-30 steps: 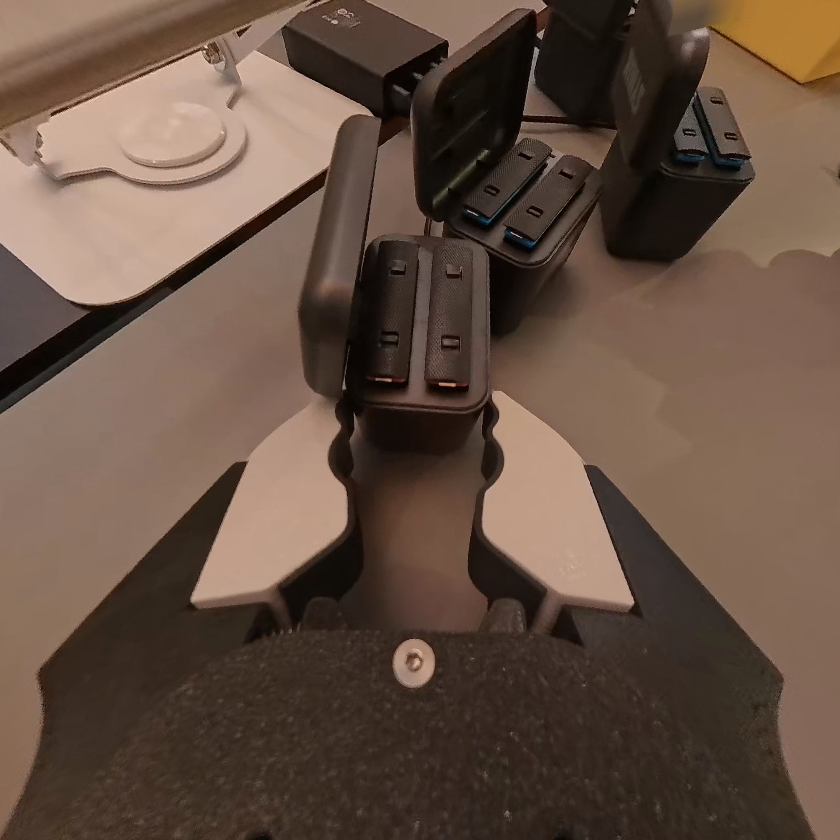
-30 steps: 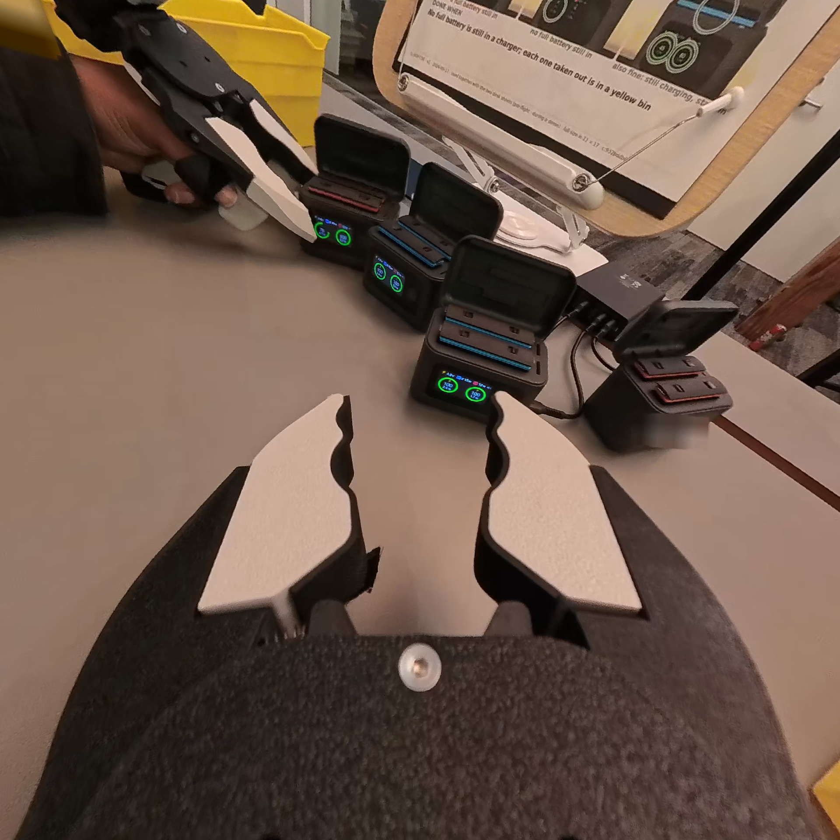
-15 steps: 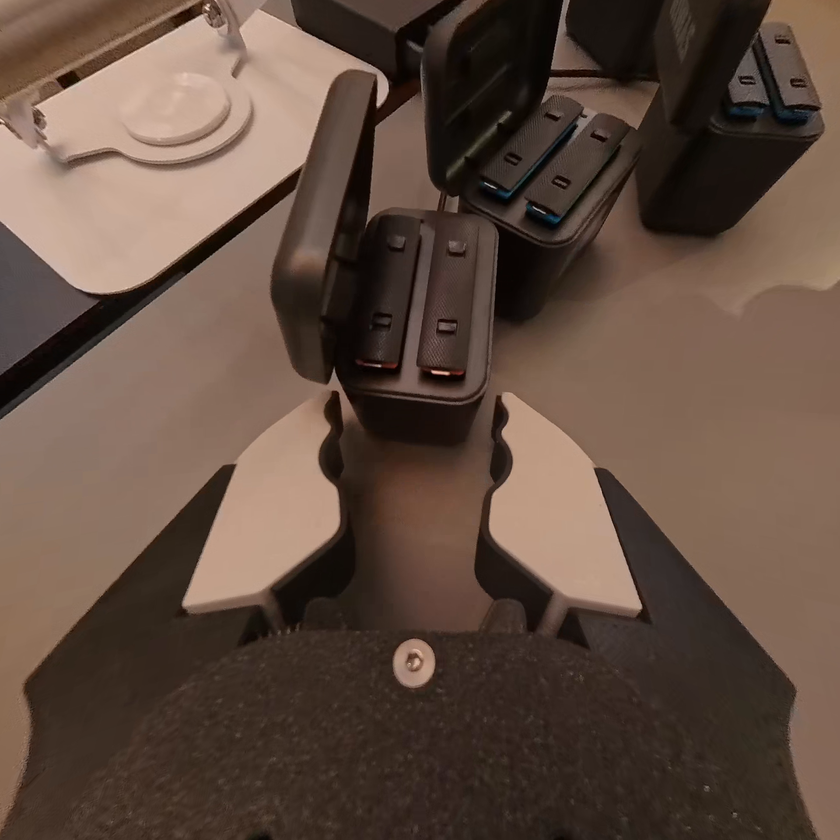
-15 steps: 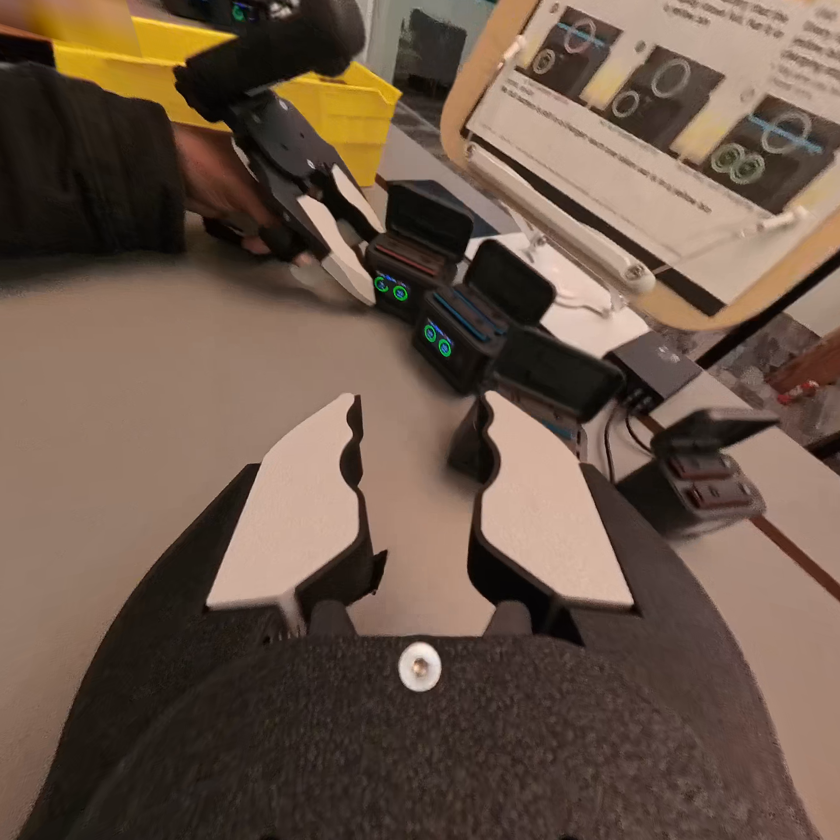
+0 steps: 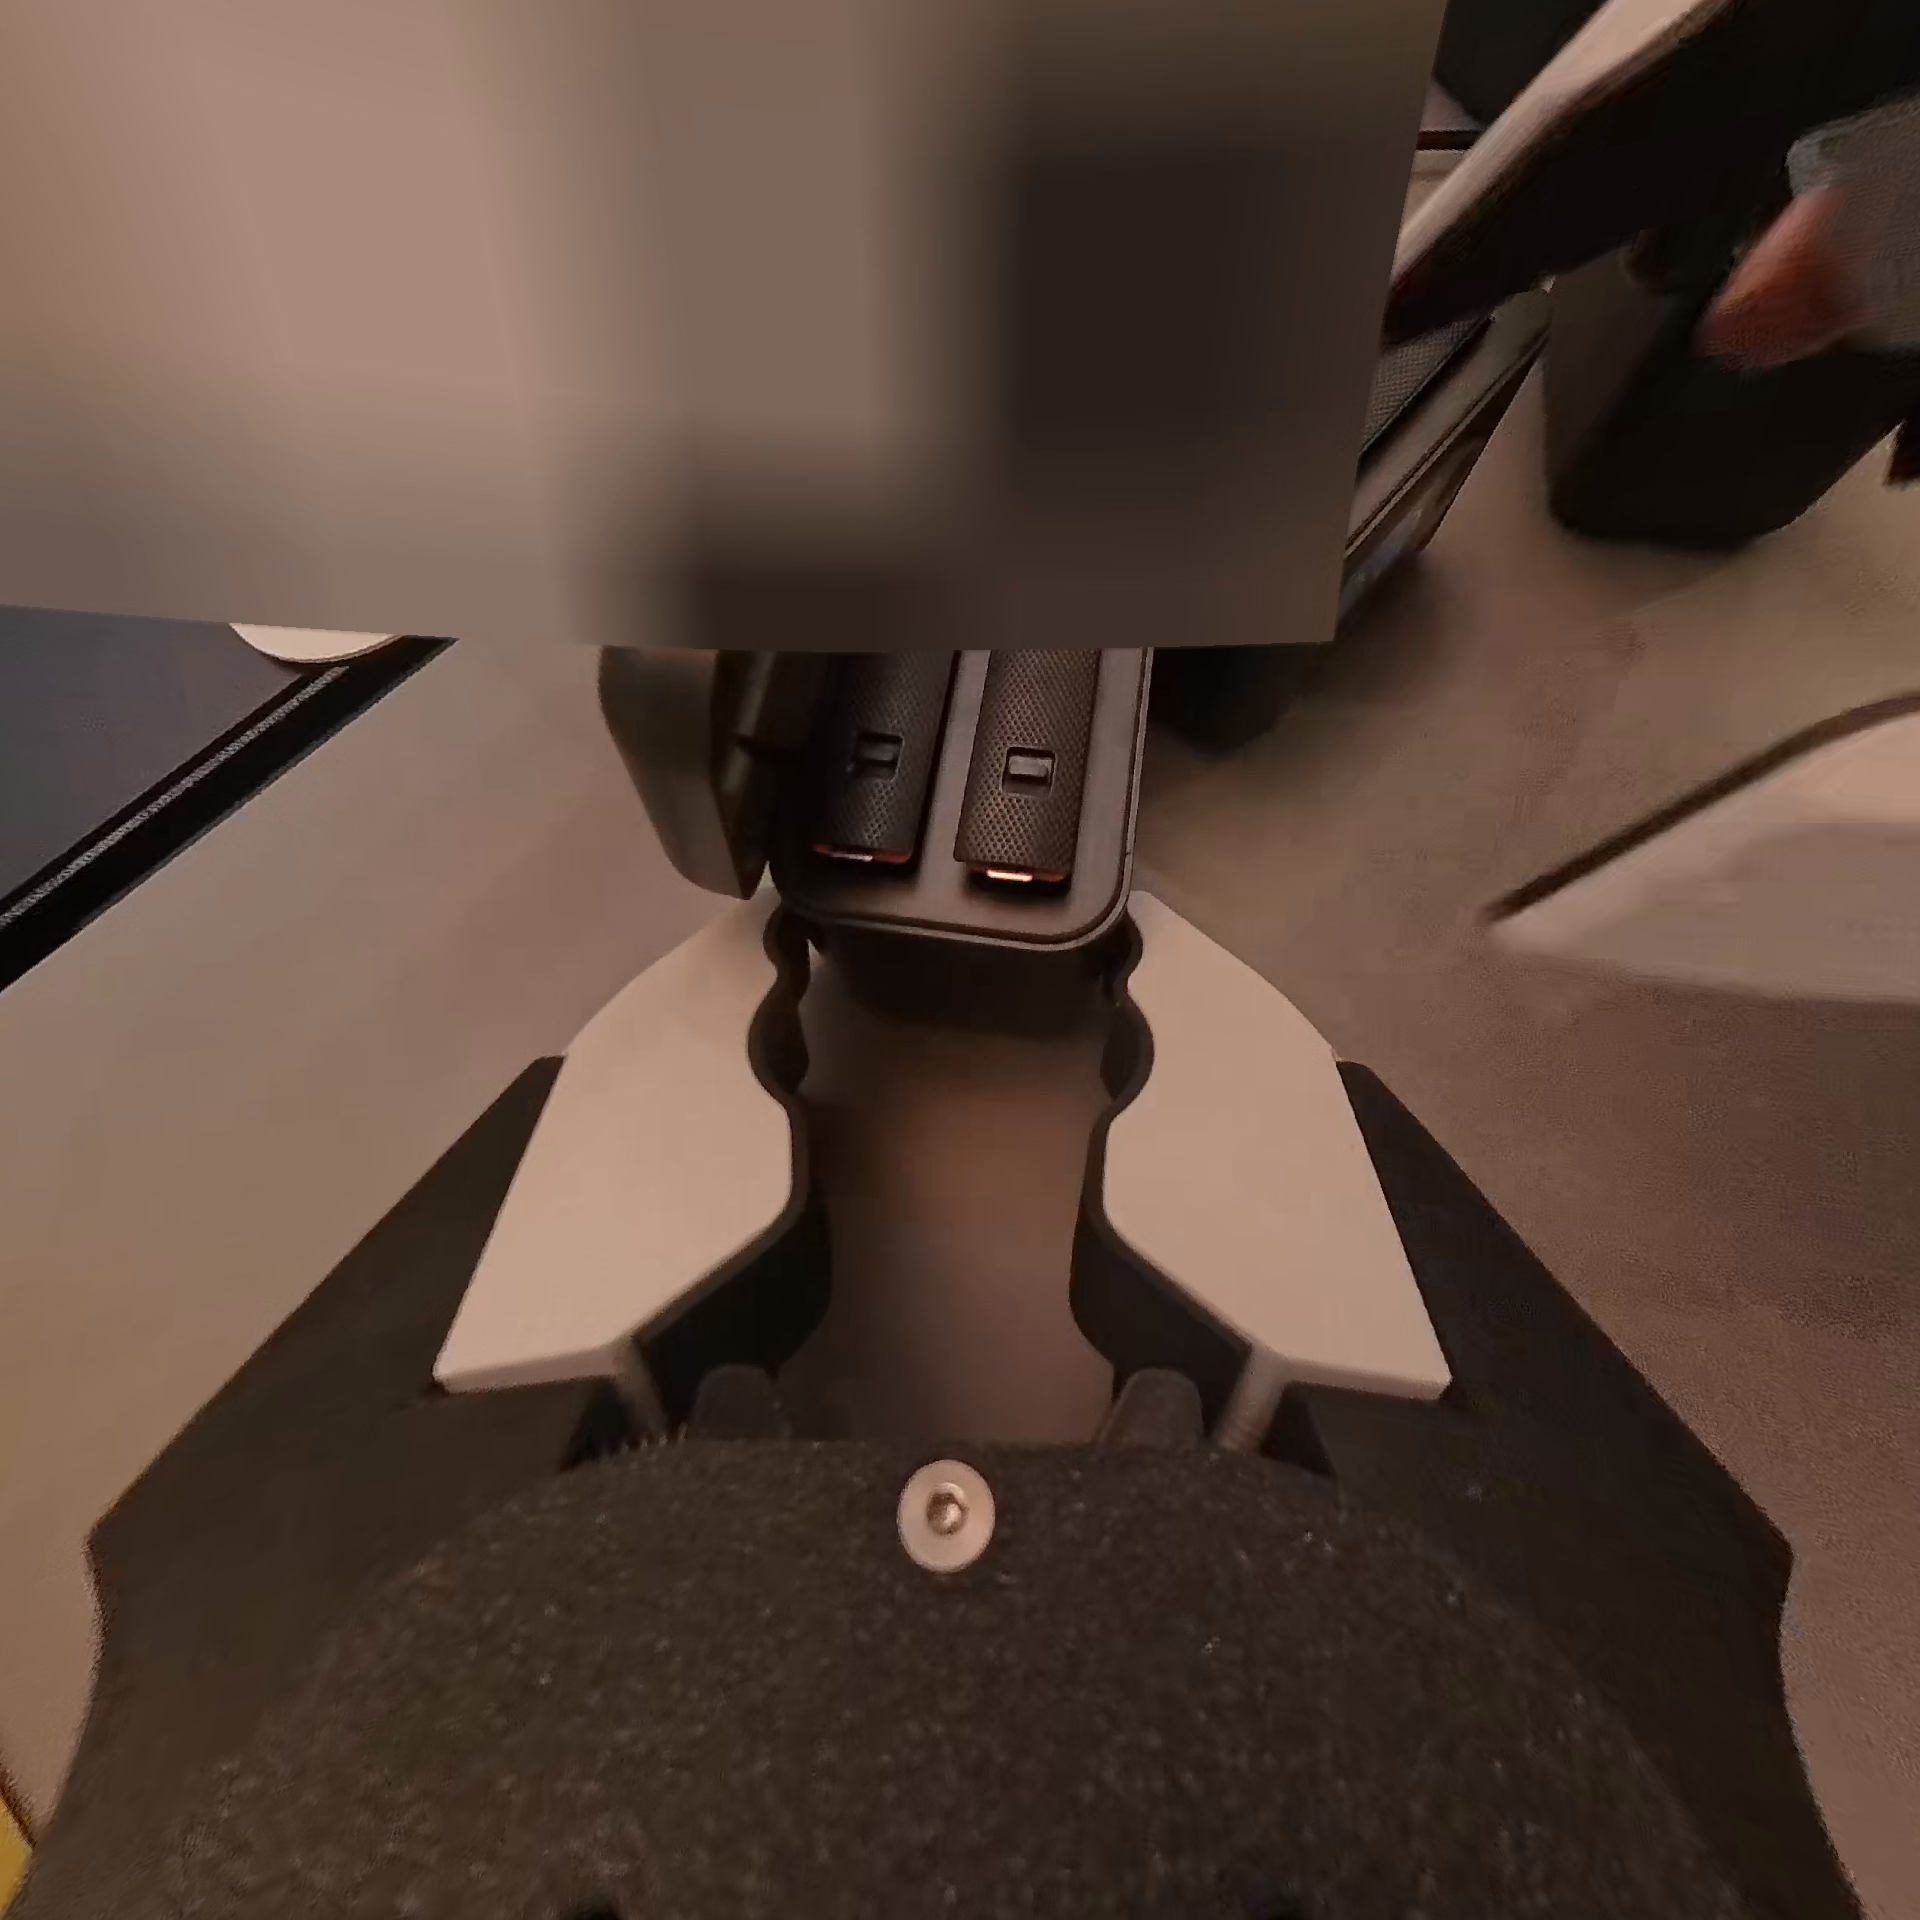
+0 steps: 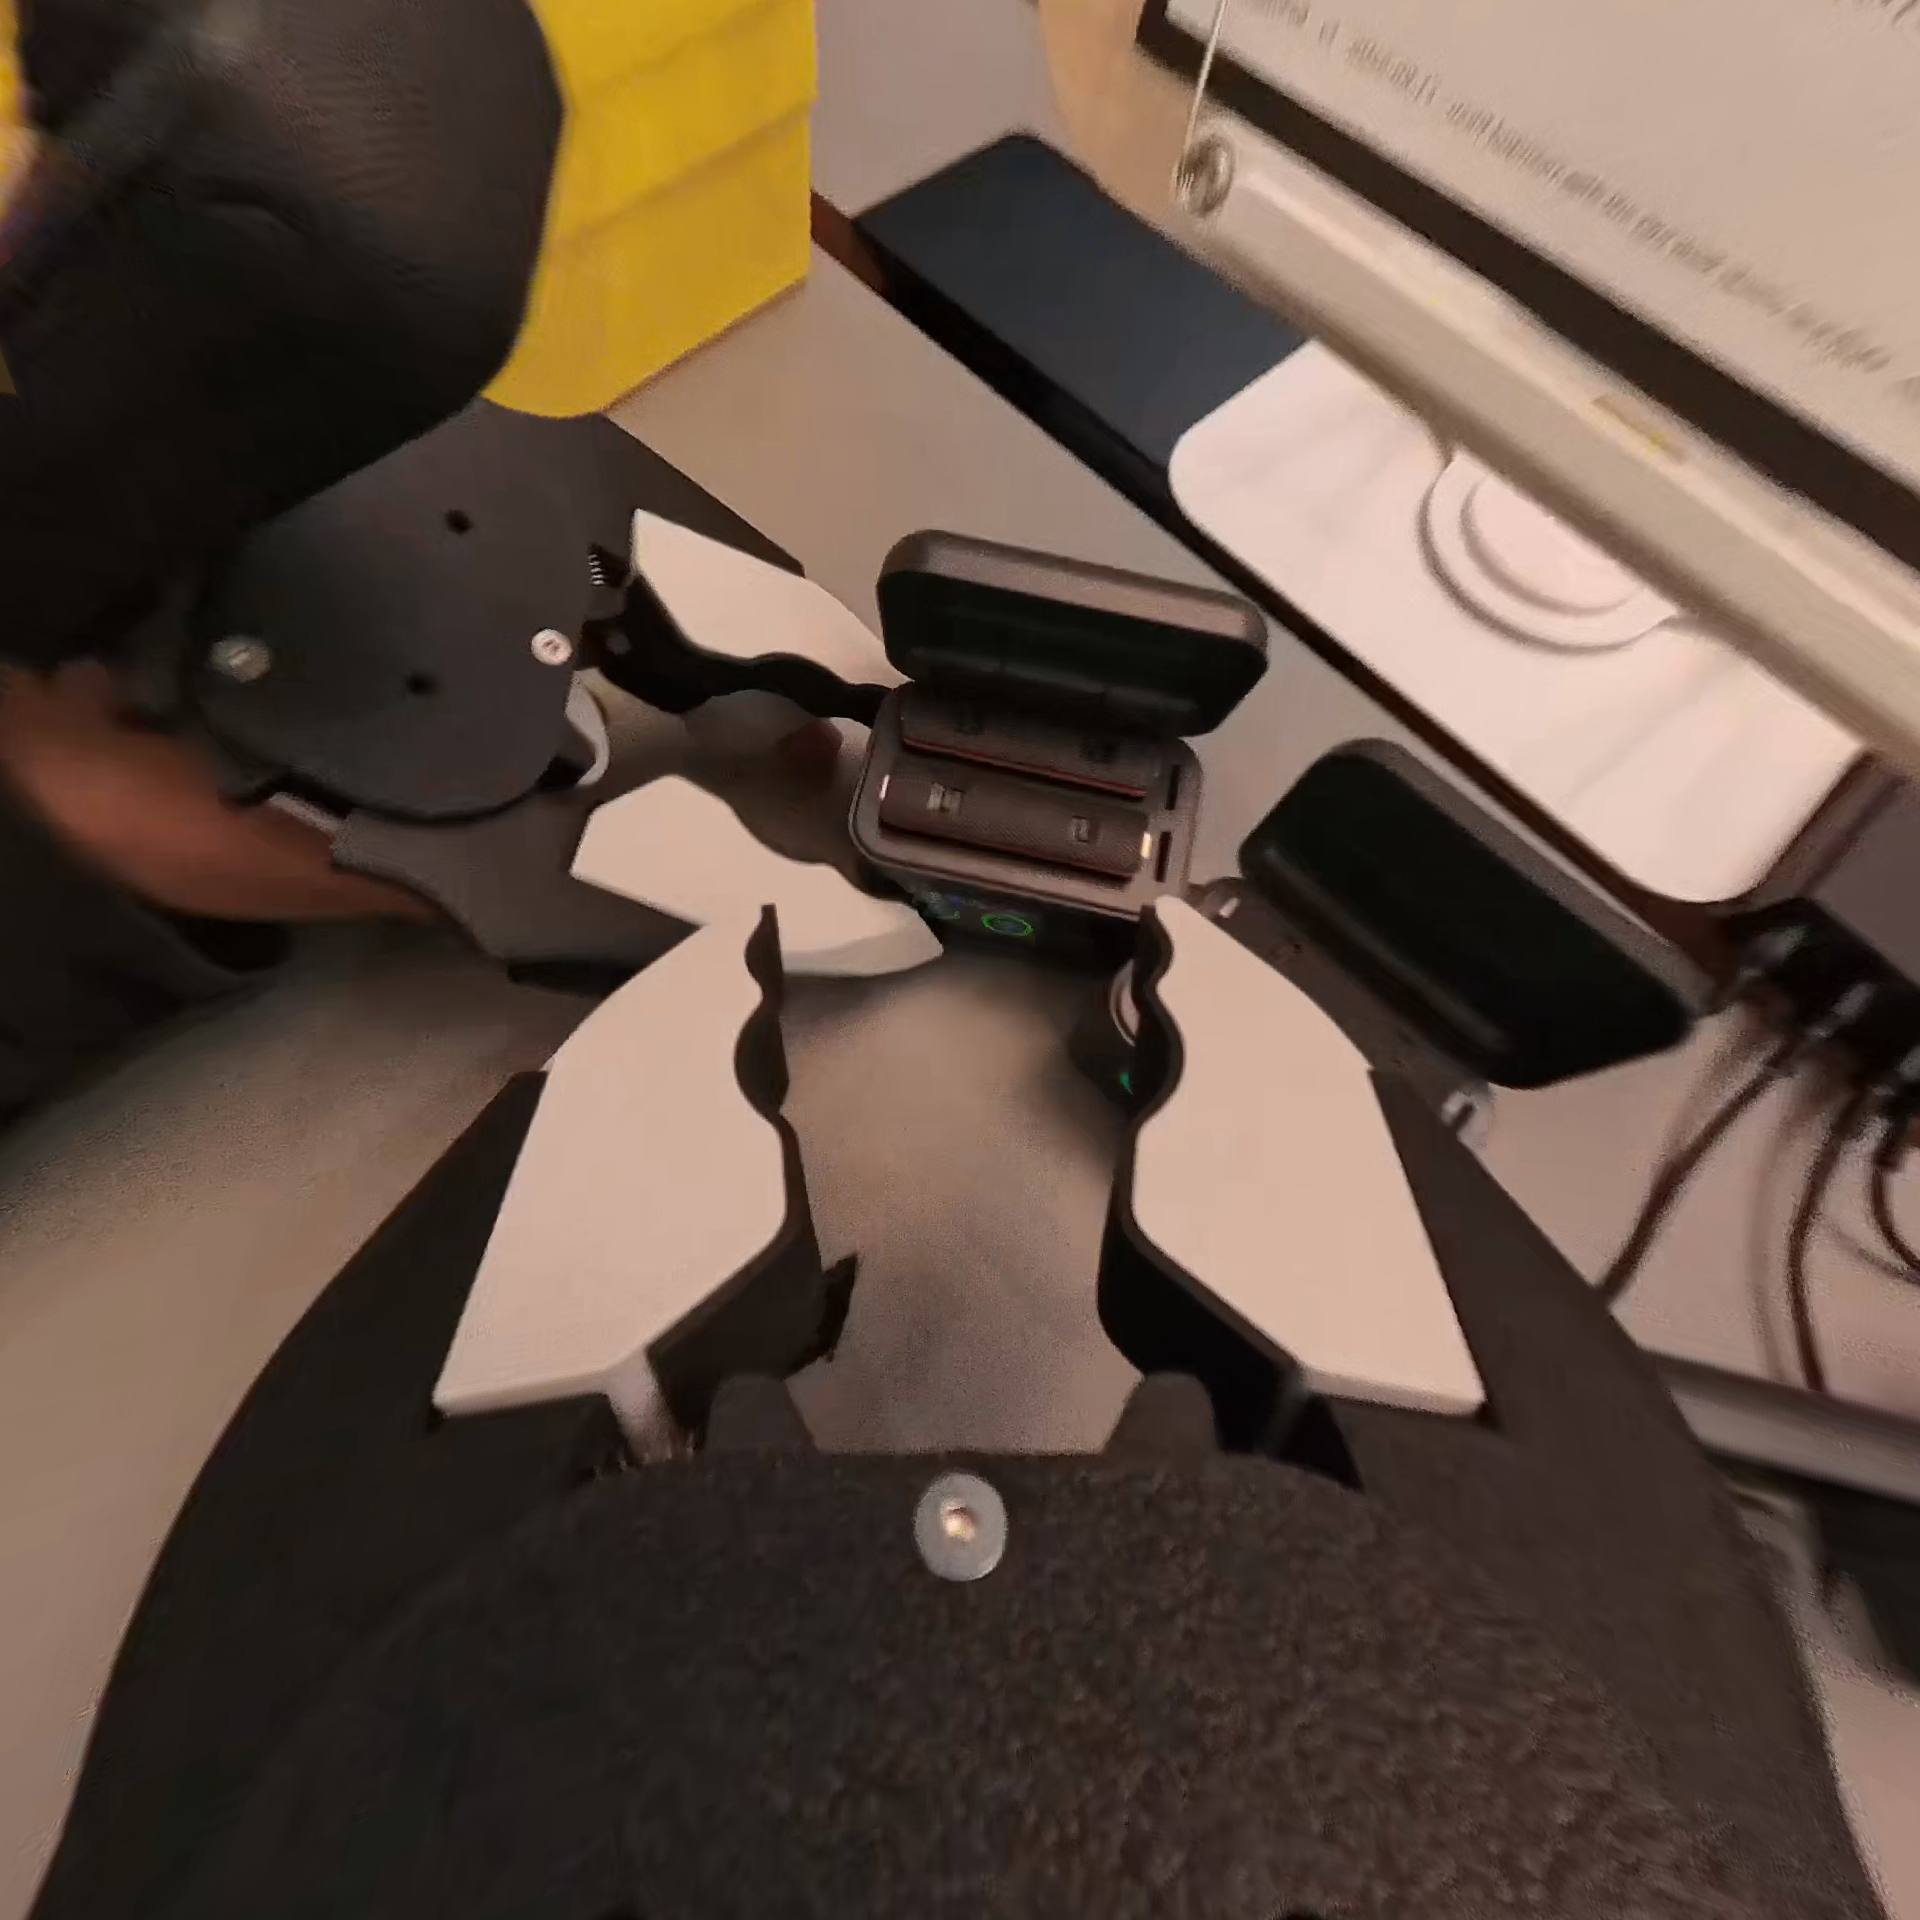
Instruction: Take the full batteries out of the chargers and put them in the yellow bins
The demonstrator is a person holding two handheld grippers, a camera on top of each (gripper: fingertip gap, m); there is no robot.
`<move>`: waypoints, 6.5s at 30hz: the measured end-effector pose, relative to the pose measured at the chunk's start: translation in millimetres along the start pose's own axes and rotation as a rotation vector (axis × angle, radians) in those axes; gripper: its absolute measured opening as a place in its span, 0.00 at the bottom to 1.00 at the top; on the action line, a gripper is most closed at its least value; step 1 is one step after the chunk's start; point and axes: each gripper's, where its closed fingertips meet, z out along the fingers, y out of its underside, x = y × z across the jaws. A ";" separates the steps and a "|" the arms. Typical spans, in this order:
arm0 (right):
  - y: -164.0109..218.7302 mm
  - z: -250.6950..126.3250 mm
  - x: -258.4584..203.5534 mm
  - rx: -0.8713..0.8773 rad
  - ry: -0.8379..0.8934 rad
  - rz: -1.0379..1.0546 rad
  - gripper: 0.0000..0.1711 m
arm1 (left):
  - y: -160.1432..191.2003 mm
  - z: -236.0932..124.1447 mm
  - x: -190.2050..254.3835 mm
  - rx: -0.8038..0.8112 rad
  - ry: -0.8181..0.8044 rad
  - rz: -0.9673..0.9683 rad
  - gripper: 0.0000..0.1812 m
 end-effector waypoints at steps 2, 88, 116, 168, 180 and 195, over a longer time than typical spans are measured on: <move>-1.2 16.4 -0.8 -0.059 -0.008 0.041 0.39 | 0.3 -0.4 0.2 -0.001 -0.002 -0.004 0.30; -24.4 -167.6 117.1 -0.023 0.050 0.245 0.34 | 7.8 -5.4 -28.7 -0.010 -0.085 0.014 0.27; 233.2 -235.6 338.3 -0.550 0.609 0.906 0.34 | 9.1 -7.9 -28.0 -0.012 -0.097 0.005 0.24; 52.6 -223.8 219.8 0.143 0.420 0.331 0.00 | 7.2 -9.2 -25.2 0.006 -0.103 0.048 0.23; 62.2 -139.0 95.8 0.205 0.080 0.136 0.00 | 1.2 -7.0 -49.6 0.021 -0.222 -0.025 0.25; 77.4 -146.6 102.0 0.301 0.022 0.213 0.00 | -40.7 -27.2 -26.7 0.268 -0.200 0.002 0.16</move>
